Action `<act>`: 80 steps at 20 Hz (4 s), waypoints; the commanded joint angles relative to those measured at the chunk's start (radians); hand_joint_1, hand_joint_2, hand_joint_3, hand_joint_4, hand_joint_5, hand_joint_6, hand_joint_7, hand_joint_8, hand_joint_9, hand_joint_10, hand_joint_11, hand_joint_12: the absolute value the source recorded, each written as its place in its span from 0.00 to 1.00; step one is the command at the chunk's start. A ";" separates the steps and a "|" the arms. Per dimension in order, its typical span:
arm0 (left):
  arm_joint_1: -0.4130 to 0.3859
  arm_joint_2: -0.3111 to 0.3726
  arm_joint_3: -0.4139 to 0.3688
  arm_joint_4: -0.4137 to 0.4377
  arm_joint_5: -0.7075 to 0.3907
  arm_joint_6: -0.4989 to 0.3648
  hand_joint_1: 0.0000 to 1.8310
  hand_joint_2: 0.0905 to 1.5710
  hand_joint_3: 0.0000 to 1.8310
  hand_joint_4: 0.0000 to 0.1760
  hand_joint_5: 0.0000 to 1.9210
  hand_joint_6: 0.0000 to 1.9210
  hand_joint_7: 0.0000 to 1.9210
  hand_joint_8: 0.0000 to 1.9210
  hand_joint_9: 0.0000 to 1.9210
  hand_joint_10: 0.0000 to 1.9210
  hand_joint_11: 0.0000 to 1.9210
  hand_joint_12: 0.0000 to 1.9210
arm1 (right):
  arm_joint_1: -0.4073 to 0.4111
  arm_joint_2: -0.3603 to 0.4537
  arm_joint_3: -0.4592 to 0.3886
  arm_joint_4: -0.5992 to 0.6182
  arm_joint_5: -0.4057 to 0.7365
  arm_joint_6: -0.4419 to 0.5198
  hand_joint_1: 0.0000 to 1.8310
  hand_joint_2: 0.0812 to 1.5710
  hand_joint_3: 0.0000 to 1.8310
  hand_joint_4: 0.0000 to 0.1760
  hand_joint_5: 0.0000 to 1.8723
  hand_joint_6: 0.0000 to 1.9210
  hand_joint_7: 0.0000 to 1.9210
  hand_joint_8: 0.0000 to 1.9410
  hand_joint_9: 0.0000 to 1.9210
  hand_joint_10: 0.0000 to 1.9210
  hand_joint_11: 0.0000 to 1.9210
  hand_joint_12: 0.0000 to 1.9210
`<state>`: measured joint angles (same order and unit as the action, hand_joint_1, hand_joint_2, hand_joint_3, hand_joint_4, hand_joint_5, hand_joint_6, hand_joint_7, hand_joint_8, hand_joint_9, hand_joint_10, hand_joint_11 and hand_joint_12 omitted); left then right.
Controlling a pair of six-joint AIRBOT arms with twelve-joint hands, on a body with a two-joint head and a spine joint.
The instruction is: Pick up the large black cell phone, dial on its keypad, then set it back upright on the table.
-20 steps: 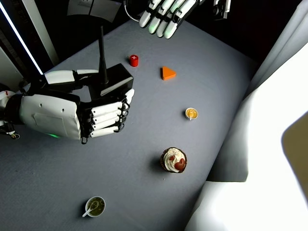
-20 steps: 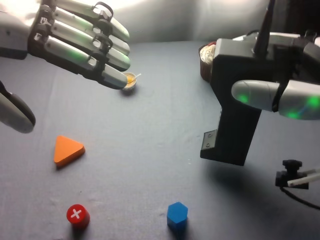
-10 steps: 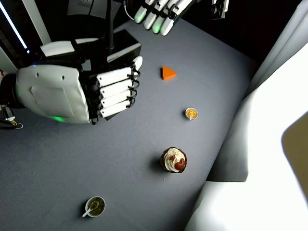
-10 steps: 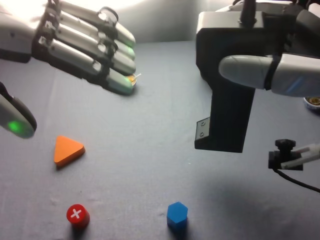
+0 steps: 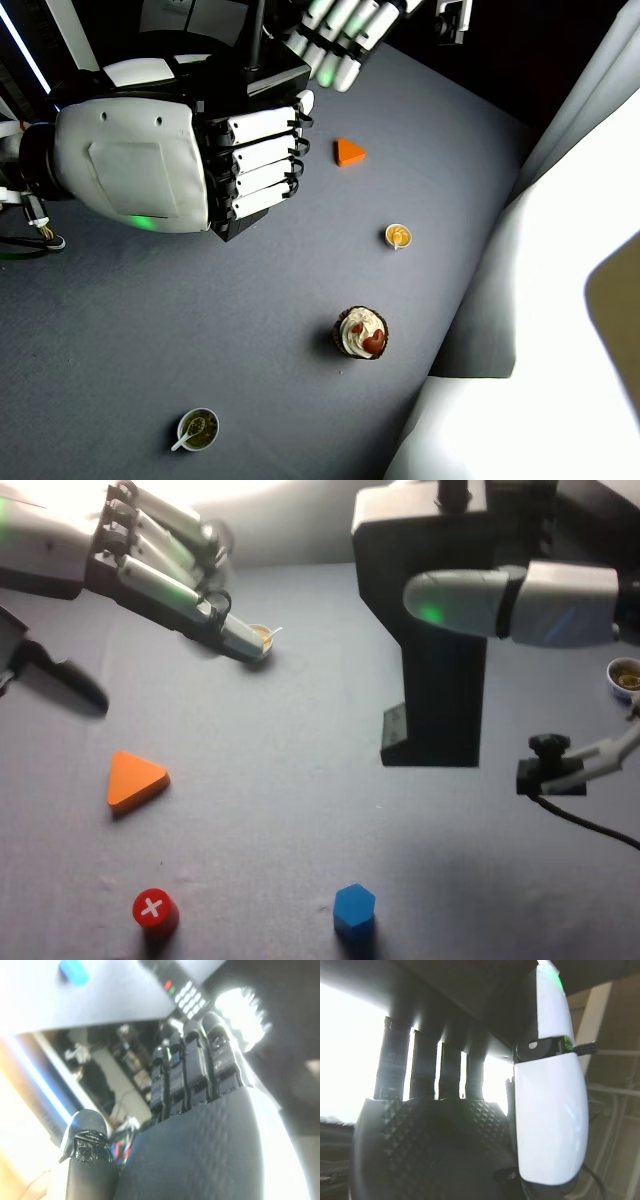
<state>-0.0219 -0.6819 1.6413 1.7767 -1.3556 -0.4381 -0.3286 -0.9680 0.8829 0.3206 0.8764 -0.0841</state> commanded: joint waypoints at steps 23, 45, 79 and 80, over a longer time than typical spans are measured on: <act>-0.028 -0.033 -0.137 -0.091 0.352 0.084 0.70 0.83 0.00 0.59 0.01 0.00 0.31 0.87 0.38 1.00 0.35 1.00 | 0.124 0.006 0.016 -0.032 0.075 -0.027 0.74 0.74 0.00 0.00 0.51 0.41 0.39 0.70 0.41 0.78 0.43 0.76; 0.026 0.002 -0.146 -0.149 0.305 0.108 0.70 0.83 0.00 0.55 0.02 0.00 0.31 0.87 0.35 1.00 0.33 1.00 | 0.131 0.010 0.000 -0.033 0.075 -0.052 0.74 0.74 0.00 0.00 0.49 0.44 0.39 0.72 0.42 0.78 0.42 0.78; 0.020 0.015 -0.006 -0.219 -0.061 -0.185 0.31 0.81 0.00 0.00 0.26 0.00 0.46 0.15 0.38 0.43 0.22 0.76 | -0.179 -0.106 0.137 0.053 0.509 0.133 0.74 0.75 0.00 0.00 0.50 0.47 0.36 0.71 0.39 0.79 0.40 0.75; 0.021 0.015 -0.006 -0.238 -0.035 -0.230 0.20 0.83 0.00 0.00 0.24 0.00 0.43 0.06 0.36 0.29 0.19 0.68 | -0.191 -0.115 0.151 0.053 0.519 0.140 0.74 0.75 0.00 0.00 0.50 0.47 0.37 0.71 0.38 0.80 0.39 0.77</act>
<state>0.0238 -0.6765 1.6329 1.6390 -1.3884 -0.6743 -0.5320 -1.0973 1.0382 0.3996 1.2404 0.0319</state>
